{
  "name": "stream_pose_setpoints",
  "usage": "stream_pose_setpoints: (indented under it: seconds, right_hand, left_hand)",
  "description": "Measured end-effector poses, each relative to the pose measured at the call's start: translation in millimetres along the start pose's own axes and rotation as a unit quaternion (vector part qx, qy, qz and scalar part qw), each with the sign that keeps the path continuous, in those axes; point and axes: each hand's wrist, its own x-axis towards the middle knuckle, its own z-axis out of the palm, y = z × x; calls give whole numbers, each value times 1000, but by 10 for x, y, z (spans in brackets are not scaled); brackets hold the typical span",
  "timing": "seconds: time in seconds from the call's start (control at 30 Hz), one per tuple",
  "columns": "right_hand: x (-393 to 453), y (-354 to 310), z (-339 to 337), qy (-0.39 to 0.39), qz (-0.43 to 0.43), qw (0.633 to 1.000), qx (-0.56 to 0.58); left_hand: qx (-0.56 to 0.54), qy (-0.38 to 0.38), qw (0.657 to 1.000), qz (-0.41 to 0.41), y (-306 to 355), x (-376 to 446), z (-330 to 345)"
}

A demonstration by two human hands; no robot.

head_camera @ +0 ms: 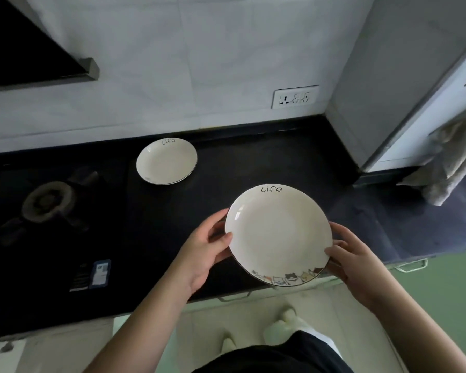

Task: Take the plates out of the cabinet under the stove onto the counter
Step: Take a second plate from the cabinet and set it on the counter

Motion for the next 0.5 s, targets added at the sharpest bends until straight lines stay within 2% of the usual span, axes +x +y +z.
stream_pose_setpoints:
  seconds: [0.23, 0.37, 0.5]
  right_hand:
    - [880, -79, -69, 5, 36, 998, -48]
    - [1350, -139, -182, -24, 57, 995, -82]
    - [1765, -126, -225, -34, 61, 993, -97]
  left_hand:
    - [18, 122, 992, -6, -132, 695, 239]
    - [116, 202, 972, -26, -238, 1070, 365]
    - [171, 237, 955, -40, -299, 1370, 465]
